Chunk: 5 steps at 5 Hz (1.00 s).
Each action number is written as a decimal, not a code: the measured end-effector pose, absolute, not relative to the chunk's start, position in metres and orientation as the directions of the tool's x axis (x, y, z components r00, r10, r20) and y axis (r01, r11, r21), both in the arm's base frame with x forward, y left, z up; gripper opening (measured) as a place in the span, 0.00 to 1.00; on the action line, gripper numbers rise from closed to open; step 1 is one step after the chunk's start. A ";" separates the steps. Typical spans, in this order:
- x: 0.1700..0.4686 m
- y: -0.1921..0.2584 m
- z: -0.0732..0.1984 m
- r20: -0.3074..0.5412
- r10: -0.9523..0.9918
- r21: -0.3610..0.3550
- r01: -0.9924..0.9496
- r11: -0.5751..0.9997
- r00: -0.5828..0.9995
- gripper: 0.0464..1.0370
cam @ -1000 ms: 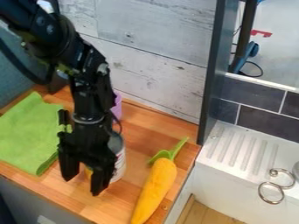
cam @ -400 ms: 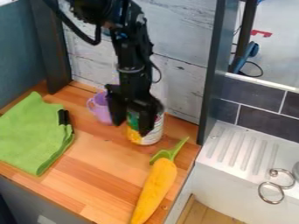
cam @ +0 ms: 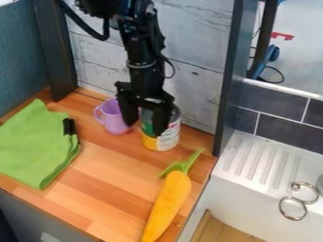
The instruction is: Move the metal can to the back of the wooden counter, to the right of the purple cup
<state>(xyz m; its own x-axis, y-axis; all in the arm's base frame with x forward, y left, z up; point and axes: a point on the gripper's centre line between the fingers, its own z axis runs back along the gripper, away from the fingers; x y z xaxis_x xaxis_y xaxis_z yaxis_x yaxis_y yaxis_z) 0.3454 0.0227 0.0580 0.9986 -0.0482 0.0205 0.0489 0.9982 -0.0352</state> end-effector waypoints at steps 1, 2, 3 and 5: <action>0.343 0.026 0.057 0.010 -0.048 -0.018 0.048 0.999 0.999 0.96; 0.326 0.029 0.071 -0.011 -0.038 0.014 0.038 0.999 0.999 0.96; 0.293 0.033 0.087 -0.041 -0.019 0.051 0.021 0.998 0.999 0.96; 0.220 0.041 0.108 -0.076 -0.034 0.123 0.044 0.991 0.997 0.96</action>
